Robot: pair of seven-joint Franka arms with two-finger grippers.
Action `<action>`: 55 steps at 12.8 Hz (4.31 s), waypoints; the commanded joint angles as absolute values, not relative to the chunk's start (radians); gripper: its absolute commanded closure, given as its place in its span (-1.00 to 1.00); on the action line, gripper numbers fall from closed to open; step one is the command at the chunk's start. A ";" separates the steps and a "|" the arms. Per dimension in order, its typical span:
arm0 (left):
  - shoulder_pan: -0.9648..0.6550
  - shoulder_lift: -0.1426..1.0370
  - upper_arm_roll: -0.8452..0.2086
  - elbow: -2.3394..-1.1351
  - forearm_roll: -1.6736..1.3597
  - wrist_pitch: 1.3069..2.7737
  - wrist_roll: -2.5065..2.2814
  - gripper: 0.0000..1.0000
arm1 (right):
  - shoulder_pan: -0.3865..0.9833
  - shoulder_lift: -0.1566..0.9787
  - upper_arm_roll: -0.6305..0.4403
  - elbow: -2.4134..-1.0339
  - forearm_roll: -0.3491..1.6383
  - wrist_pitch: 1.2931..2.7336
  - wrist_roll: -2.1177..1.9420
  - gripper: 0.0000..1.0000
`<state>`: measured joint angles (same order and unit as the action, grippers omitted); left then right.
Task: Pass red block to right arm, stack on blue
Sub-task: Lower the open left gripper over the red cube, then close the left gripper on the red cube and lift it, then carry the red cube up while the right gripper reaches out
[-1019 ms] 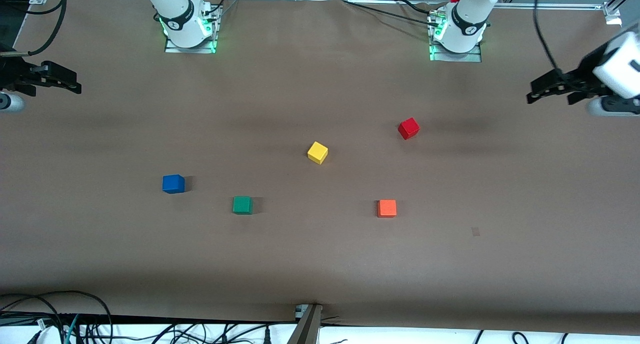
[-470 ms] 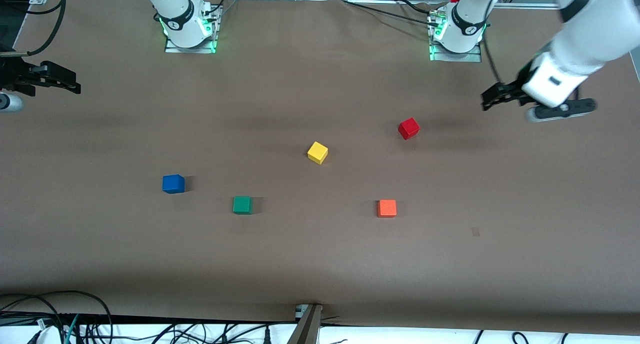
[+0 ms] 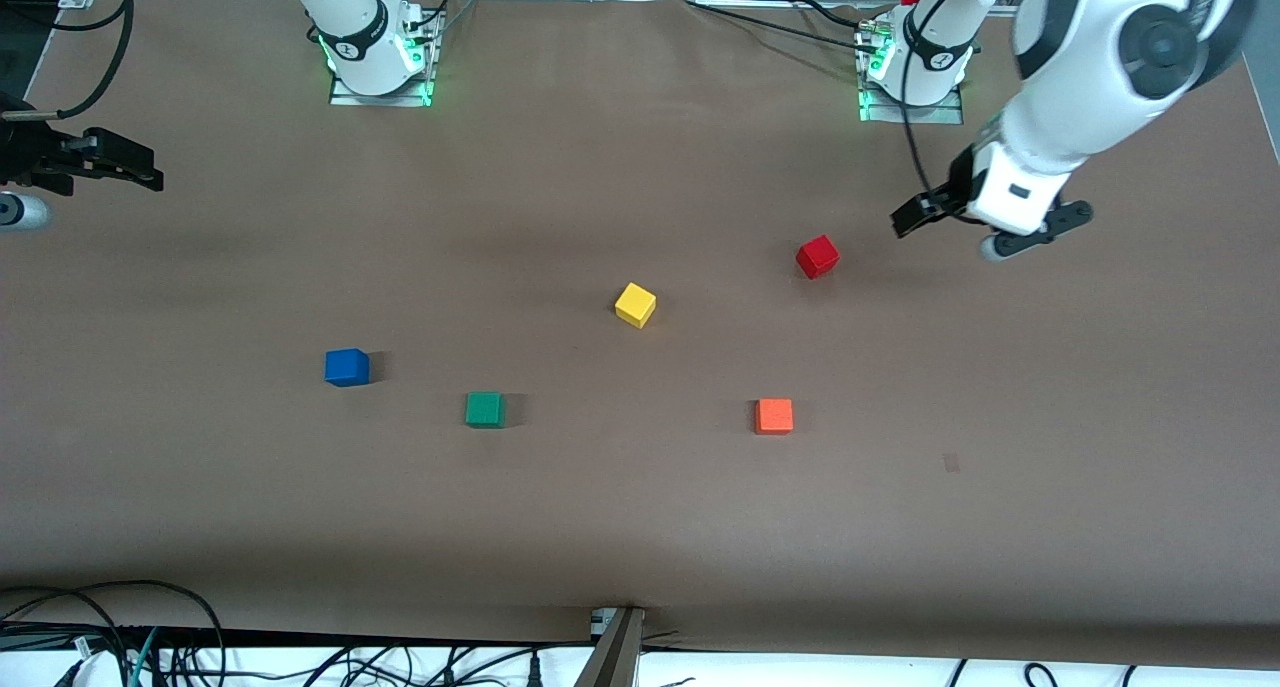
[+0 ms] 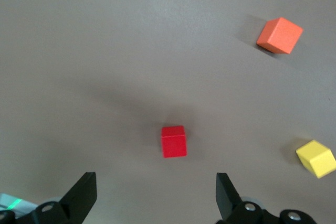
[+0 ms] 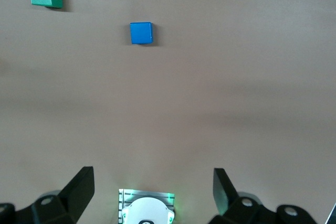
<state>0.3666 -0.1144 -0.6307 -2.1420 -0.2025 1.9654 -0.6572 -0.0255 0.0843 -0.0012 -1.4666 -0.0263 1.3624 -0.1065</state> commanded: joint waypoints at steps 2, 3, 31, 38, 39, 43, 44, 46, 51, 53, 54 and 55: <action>0.374 -0.028 -0.773 -2.247 -0.218 2.143 -0.866 -1.00 | -0.034 0.094 0.006 -1.439 -0.034 1.350 -0.133 -1.00; 0.374 0.003 -0.796 -2.270 -0.210 2.192 -0.908 -1.00 | -0.034 0.094 0.006 -1.439 -0.038 1.350 -0.135 -1.00; 0.364 0.445 -0.790 -2.329 0.391 2.430 -1.270 0.06 | -0.035 0.123 0.006 -1.437 -0.029 1.351 -0.133 -1.00; 0.387 0.413 -0.801 -2.249 0.391 2.367 -1.175 1.00 | -0.031 0.146 0.008 -1.437 -0.023 1.362 -0.118 -1.00; 0.377 0.399 -0.804 -2.200 0.391 2.303 -1.151 1.00 | -0.029 0.146 0.008 -1.437 -0.003 1.364 -0.118 -1.00; 0.373 0.399 -0.850 -1.978 0.391 2.087 -1.105 1.00 | -0.035 0.147 0.008 -1.437 0.043 1.350 -0.141 -1.00; 0.371 0.399 -0.850 -1.938 0.384 2.066 -1.077 1.00 | -0.035 0.155 0.006 -1.439 0.046 1.348 -0.140 -1.00; 0.368 0.405 -0.848 -1.864 0.376 2.030 -1.042 1.00 | -0.034 0.178 0.008 -1.439 0.049 1.350 -0.143 -1.00; 0.335 0.396 -0.836 -1.766 0.344 1.960 -0.935 1.00 | -0.028 0.196 0.014 -1.439 0.105 1.362 -0.152 -1.00; 0.304 0.373 -0.772 -1.712 0.252 1.921 -0.850 1.00 | -0.028 0.198 0.014 -1.439 0.155 1.371 -0.150 -1.00; 0.304 0.350 -0.738 -1.697 0.168 1.918 -0.798 1.00 | -0.026 0.201 0.014 -1.439 0.156 1.373 -0.150 -1.00; 0.266 0.310 -0.648 -1.689 0.088 1.905 -0.661 1.00 | -0.025 0.209 0.014 -1.439 0.175 1.373 -0.150 -1.00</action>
<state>0.3116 0.3735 -0.7560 -1.7153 0.1931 1.9462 -0.8219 -0.0229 0.1911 0.0113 -1.4624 0.1464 1.3754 -0.1336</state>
